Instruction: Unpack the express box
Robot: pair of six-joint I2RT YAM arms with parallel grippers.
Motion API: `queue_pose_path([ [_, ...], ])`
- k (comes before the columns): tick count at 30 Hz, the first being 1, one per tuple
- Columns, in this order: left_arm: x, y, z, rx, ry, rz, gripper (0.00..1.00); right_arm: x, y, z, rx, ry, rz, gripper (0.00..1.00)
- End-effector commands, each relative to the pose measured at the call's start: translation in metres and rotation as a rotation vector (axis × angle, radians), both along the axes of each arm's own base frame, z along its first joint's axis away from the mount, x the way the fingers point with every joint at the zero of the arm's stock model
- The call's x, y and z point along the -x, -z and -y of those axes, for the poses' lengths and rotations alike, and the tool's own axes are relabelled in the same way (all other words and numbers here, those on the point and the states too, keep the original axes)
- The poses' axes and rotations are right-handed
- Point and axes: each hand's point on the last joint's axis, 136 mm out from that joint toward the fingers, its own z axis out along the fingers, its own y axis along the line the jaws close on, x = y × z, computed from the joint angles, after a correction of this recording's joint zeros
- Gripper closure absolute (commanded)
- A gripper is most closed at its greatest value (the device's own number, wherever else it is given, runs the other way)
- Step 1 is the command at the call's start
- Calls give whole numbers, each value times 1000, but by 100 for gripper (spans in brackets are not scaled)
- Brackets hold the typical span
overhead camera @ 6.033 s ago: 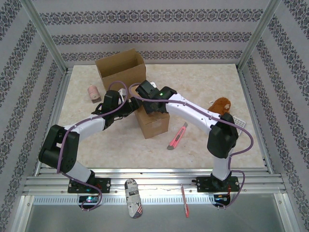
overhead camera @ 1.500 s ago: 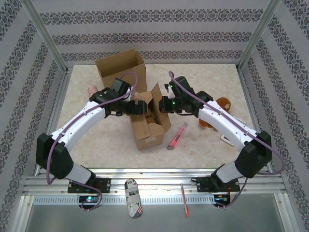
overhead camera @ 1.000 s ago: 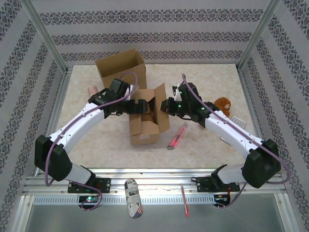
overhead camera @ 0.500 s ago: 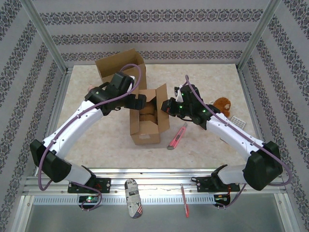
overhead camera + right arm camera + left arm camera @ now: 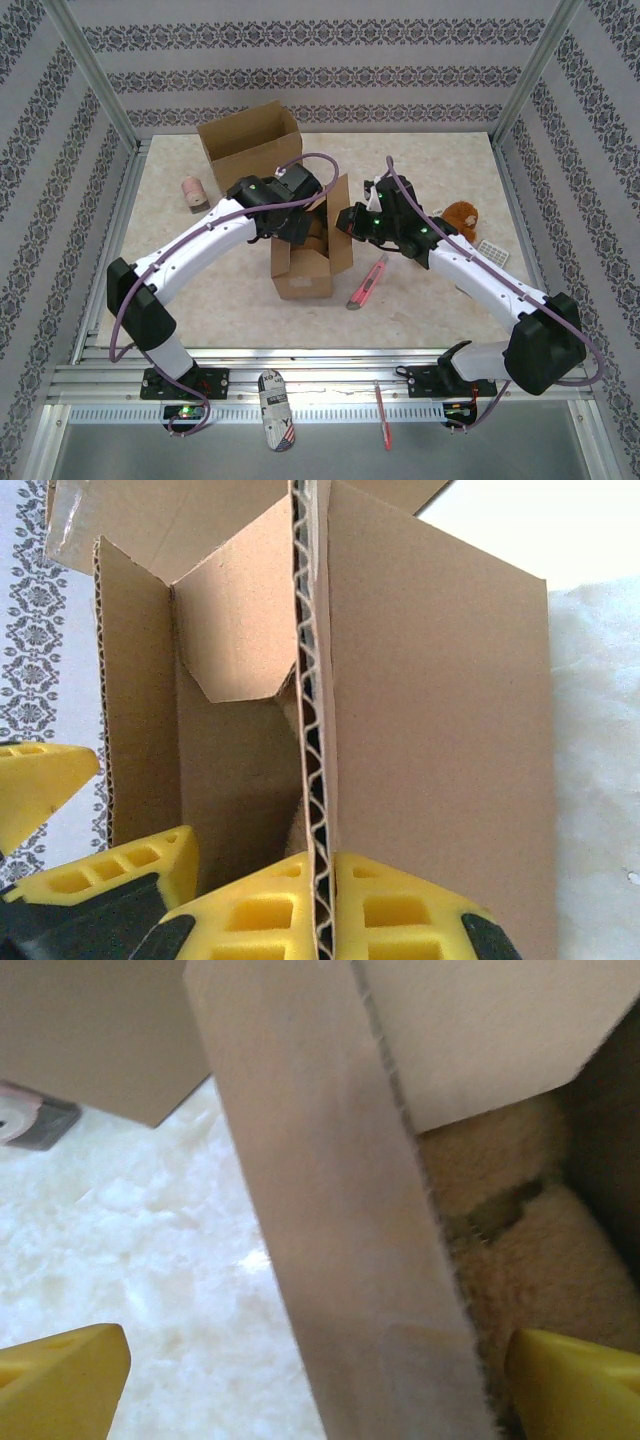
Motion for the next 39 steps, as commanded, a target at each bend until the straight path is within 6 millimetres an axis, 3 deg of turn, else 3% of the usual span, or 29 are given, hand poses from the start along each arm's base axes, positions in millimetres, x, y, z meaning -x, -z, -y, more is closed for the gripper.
queue_pose_path([
  [1, 10, -6, -26, -138, -64, -6, 11, -4, -31, -1, -78, -1, 84, 100],
  [7, 17, -20, -32, -103, -76, 32, 34, -5, -29, 2, -78, 8, 81, 100],
  [11, 22, -29, -32, -44, -58, 54, 44, -5, -28, 5, -81, 11, 81, 100],
  [17, 34, -19, -5, 220, 36, 16, 57, -6, -29, 7, -102, -14, 81, 100],
  [30, 50, -12, 28, 583, 149, 33, 70, -8, -36, -6, -217, -158, 68, 100],
  [39, 49, -8, 13, 661, 98, 58, 78, -12, -25, -11, -227, -183, 43, 100],
])
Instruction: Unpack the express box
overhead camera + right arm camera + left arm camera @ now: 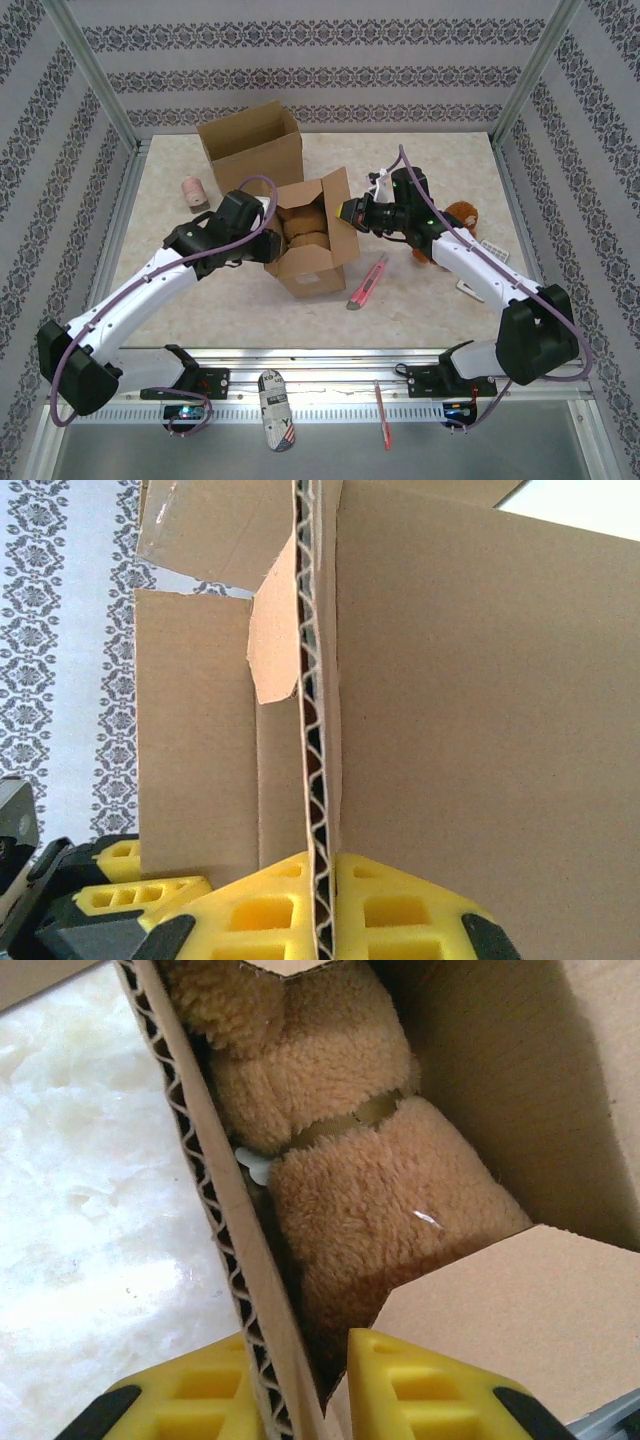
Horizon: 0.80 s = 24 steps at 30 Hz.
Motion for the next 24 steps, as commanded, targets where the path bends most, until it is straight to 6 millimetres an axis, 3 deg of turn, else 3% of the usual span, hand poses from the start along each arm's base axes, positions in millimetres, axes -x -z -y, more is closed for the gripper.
queue_pose_path([
  [1, -2, -12, 11, 102, 28, 32, 80, 0, -14, -11, -56, -59, 50, 100],
  [6, -3, -6, 10, 176, 21, 19, 86, 0, -12, -13, -57, -72, 46, 100],
  [9, -2, -7, 13, 218, 31, 23, 83, 0, -13, -14, -60, -83, 49, 100],
  [15, 1, -28, -7, 162, -9, 94, 26, 1, -13, -20, -55, -145, 55, 100],
  [20, 3, -74, -22, 104, -2, 212, 11, 1, -8, -24, -52, -194, 42, 100],
  [24, -2, -105, -24, 52, 35, 267, 7, 1, -3, -25, -45, -200, 34, 100],
])
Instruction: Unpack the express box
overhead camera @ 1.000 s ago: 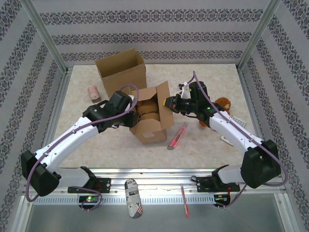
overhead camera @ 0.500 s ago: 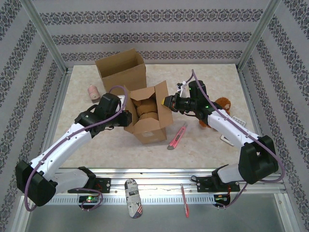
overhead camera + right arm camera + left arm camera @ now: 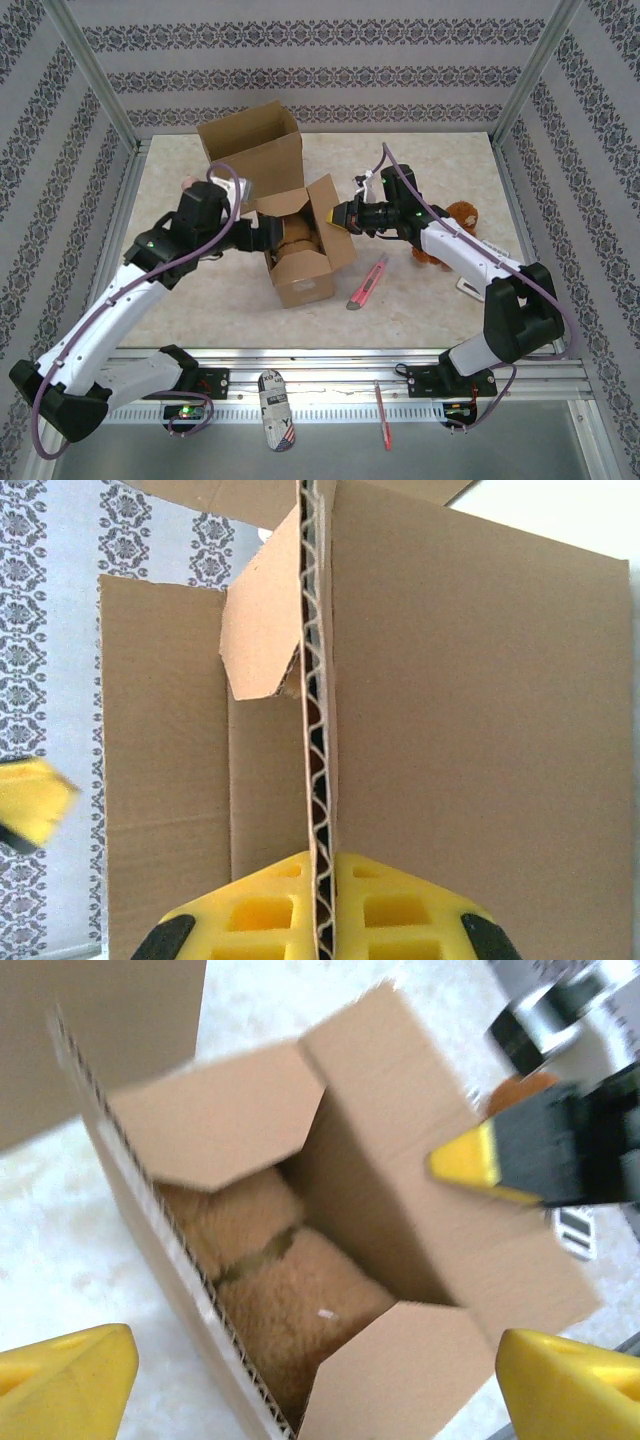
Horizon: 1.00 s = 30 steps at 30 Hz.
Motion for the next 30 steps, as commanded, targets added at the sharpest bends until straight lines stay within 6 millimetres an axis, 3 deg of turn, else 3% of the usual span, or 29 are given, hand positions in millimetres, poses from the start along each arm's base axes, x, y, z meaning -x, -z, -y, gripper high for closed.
queue_pose_path([
  [1, -2, -20, -7, -104, 26, 50, 7, 0, -23, -8, -43, -61, 72, 100],
  [6, -23, -34, -3, -214, 55, 54, 17, 2, -23, -7, -40, -62, 73, 100],
  [10, -37, -35, 10, -309, 115, 74, 27, 3, -24, -6, -39, -62, 72, 100],
  [13, -47, -28, 13, -443, 139, 95, 27, 4, -24, -6, -37, -61, 70, 100],
  [20, -62, -4, 22, -760, 191, 159, 27, 4, -22, -5, -32, -60, 67, 100],
  [30, -73, 50, 44, -937, 320, 178, 23, 5, -21, -5, -30, -59, 68, 100],
])
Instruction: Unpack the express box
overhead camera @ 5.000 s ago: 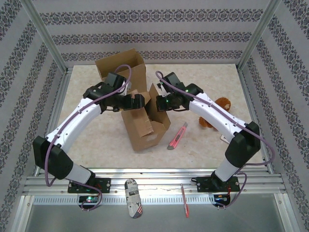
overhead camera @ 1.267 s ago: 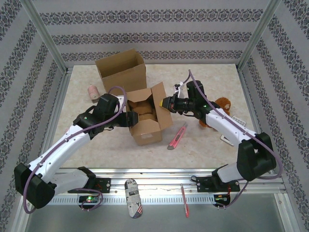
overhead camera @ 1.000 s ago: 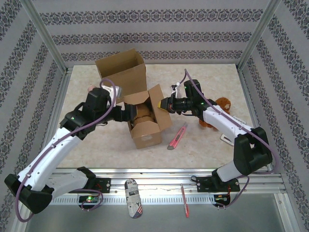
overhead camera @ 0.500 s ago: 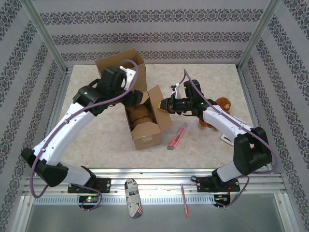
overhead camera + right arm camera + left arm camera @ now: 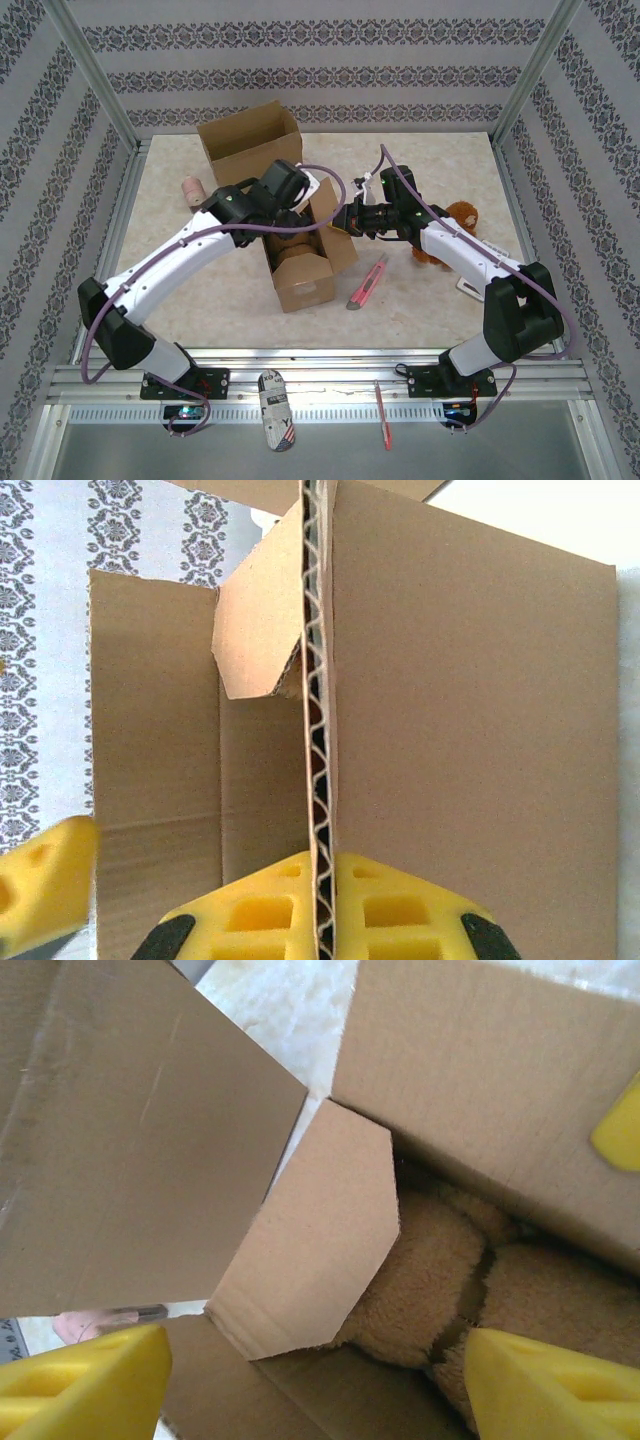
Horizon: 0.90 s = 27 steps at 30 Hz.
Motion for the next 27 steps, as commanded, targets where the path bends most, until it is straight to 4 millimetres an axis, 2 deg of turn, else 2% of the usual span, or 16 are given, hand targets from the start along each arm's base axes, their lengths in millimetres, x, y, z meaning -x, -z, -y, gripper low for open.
queue_pose_path([
  [1, -10, 17, 6, -98, 45, 17, 23, 0, -26, -5, -43, -38, 78, 100],
  [7, -9, 55, 8, -180, 54, -103, 19, 2, -26, -3, -40, -37, 81, 100],
  [9, -9, 67, 5, -214, 45, -131, 15, 3, -25, -2, -39, -36, 82, 100],
  [12, -14, 77, -2, -263, 13, -124, 13, 3, -25, -2, -38, -35, 84, 100],
  [19, -35, 82, -12, -332, -45, -23, 13, 4, -23, -1, -40, -36, 83, 100],
  [27, -48, 89, -18, -387, -68, 64, 15, 5, -21, -1, -39, -36, 80, 100],
])
